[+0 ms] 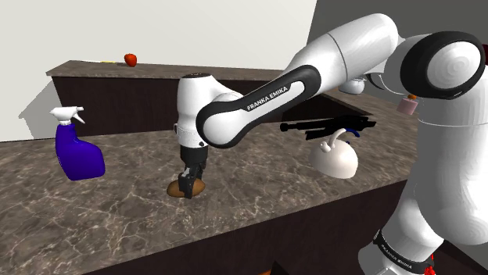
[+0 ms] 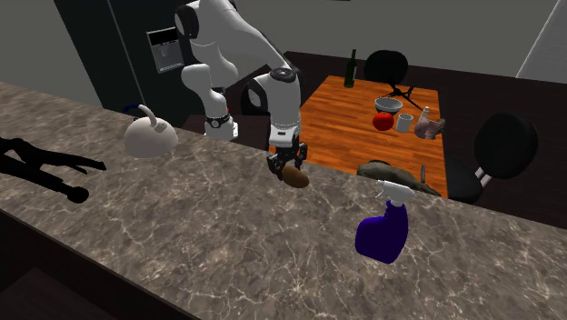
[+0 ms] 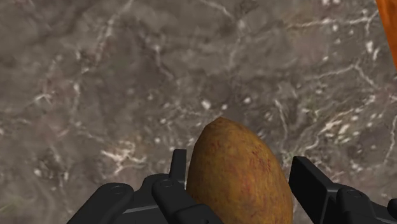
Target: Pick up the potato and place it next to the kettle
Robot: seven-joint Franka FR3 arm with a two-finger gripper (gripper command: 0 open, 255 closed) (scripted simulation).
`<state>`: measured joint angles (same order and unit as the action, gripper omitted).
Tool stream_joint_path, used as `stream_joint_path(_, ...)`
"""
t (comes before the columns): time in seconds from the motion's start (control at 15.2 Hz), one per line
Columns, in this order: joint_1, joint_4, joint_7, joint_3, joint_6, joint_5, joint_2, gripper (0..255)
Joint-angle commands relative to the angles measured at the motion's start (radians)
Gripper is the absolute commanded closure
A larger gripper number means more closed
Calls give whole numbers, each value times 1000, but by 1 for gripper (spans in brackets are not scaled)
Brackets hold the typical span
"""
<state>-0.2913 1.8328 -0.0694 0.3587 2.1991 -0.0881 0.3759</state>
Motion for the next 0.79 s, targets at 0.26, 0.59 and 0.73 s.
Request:
stream_joint_path(0.26, 1, 0, 0, -1, 0, 0, 0, 255)
stream_joint_path(0.59, 5, -26, 6, 6, -56, 13, -31, 255)
stream_joint_path(0.73, 7, -38, 8, 8, -79, 18, -43, 255)
